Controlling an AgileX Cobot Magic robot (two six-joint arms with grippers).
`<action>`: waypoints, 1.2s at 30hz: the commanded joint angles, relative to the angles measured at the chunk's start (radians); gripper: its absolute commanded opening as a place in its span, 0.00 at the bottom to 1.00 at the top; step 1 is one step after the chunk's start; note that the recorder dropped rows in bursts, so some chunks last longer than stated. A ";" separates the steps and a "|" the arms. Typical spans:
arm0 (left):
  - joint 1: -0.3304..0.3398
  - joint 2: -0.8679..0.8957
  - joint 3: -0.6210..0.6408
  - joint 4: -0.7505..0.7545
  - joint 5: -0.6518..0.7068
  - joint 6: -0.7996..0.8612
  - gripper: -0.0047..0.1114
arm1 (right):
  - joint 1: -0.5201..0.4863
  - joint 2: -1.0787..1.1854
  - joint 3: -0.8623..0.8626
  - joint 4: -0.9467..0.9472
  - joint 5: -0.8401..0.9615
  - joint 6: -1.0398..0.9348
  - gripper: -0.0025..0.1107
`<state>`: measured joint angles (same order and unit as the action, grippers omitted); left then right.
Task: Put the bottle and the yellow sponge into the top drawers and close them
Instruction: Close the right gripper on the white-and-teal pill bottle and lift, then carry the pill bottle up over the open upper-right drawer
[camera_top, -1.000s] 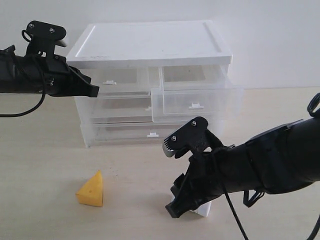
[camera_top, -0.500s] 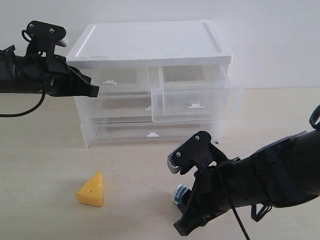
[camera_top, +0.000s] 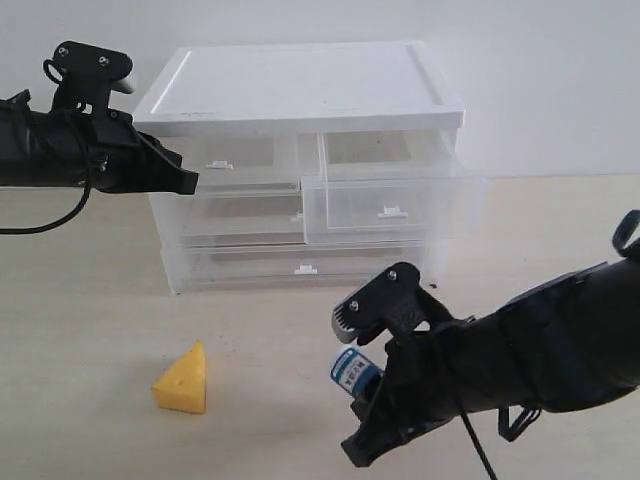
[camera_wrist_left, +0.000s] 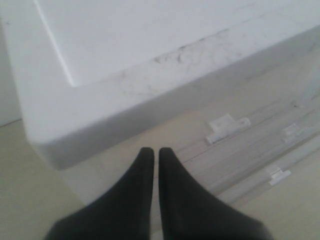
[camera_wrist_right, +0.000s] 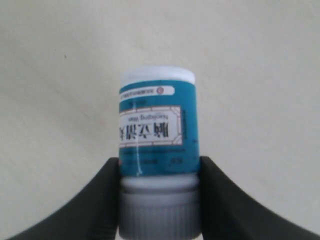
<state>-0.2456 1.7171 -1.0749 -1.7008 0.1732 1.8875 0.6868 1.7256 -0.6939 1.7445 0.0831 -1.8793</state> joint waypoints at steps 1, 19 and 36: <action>0.003 0.000 -0.006 0.000 0.003 0.005 0.07 | -0.008 -0.154 0.056 -0.002 -0.012 0.041 0.02; 0.003 0.000 -0.006 0.000 0.003 0.000 0.07 | -0.008 -0.494 0.131 -0.015 -0.067 0.029 0.02; 0.003 0.000 -0.003 0.000 0.003 0.005 0.07 | -0.008 -0.497 -0.075 -0.032 -0.241 -0.234 0.02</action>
<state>-0.2456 1.7171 -1.0749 -1.7008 0.1732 1.8875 0.6868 1.2374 -0.7242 1.7147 -0.1039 -2.0338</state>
